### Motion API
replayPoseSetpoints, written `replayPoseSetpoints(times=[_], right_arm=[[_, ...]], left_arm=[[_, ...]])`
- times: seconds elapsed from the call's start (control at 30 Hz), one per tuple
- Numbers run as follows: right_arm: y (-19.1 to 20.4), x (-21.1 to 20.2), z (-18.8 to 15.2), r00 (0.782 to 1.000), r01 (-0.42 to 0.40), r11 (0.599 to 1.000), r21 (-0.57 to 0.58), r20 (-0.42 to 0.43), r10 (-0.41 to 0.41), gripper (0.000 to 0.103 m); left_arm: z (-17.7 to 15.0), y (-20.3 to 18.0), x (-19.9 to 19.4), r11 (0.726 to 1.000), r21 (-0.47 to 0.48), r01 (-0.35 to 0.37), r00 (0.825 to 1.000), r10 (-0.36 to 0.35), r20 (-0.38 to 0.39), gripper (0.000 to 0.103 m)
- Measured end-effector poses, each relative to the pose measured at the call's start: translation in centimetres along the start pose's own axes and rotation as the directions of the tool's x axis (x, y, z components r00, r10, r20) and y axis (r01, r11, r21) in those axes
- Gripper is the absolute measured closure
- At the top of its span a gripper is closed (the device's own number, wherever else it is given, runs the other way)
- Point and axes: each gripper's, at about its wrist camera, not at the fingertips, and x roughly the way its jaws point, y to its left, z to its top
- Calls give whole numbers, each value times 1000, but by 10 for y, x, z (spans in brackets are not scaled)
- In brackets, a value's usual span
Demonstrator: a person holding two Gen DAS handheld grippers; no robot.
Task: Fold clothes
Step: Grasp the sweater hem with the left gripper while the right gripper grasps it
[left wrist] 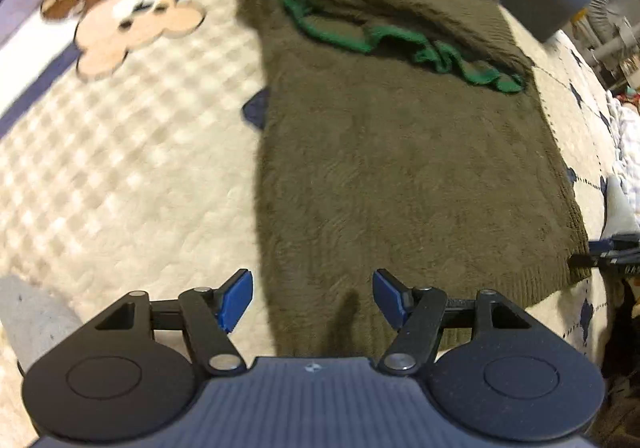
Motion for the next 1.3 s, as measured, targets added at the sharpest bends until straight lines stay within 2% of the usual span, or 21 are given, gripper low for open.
replayPoseSetpoints(times=[0.13, 0.3, 0.33, 0.37, 0.4, 0.43, 0.47, 0.5, 0.57, 0.63, 0.7, 0.83, 1.0, 1.1, 1.3], right_arm=[[7, 6, -5, 1000, 9, 1000, -19, -6, -9, 38], [6, 6, -6, 1000, -5, 1000, -2, 3, 5, 38], [4, 7, -7, 1000, -9, 1000, 3, 7, 9, 38], [4, 8, -9, 1000, -8, 1000, 0, 11, 8, 39], [5, 8, -11, 1000, 0, 1000, -13, 16, 0, 40], [7, 9, -12, 1000, 10, 1000, -27, 19, -10, 43], [10, 10, -12, 1000, 21, 999, -47, 20, -20, 47], [14, 9, -11, 1000, 22, 998, -66, 21, -21, 52], [15, 9, -10, 1000, -2, 998, -70, 15, 3, 78], [18, 6, -7, 1000, -19, 997, -70, 8, 20, 82], [18, 5, -7, 1000, -13, 998, -64, 5, 14, 84], [19, -3, -3, 999, -30, 998, -47, 20, 31, 86], [21, -19, 7, 996, -56, 998, -28, 67, 57, 87], [22, -29, 16, 991, -68, 998, -15, 112, 70, 87], [27, -47, 44, 977, -54, 999, 5, 205, 51, 89]], left_arm=[[-6, -2, 10, 997, 14, 80, 994, -78, -81, 37], [-17, -5, 22, 993, 31, 110, 986, -105, -129, 38], [-18, -4, 22, 994, 32, 104, 987, -99, -128, 45], [-17, -3, 22, 995, 28, 96, 987, -92, -132, 57], [-16, -3, 21, 996, 23, 89, 987, -85, -137, 63], [-16, 1, 20, 995, 1, 99, 984, -97, -149, 78], [-16, 4, 20, 993, -15, 119, 981, -120, -155, 88], [-16, 4, 18, 991, -19, 129, 980, -131, -153, 88], [-18, -2, 15, 993, 29, 116, 984, -110, -138, 89], [-20, -8, 13, 993, 69, 100, 988, -91, -124, 91], [-21, -13, 10, 992, 81, 92, 990, -82, -115, 92], [-16, -11, 5, 991, 49, 126, 988, -121, -91, 93], [-6, -19, -15, 986, 24, 163, 986, -163, 13, 93], [3, -24, -24, 988, -12, 152, 985, -151, 81, 93], [31, -34, -42, 989, -91, 116, 968, -92, 233, 93]])
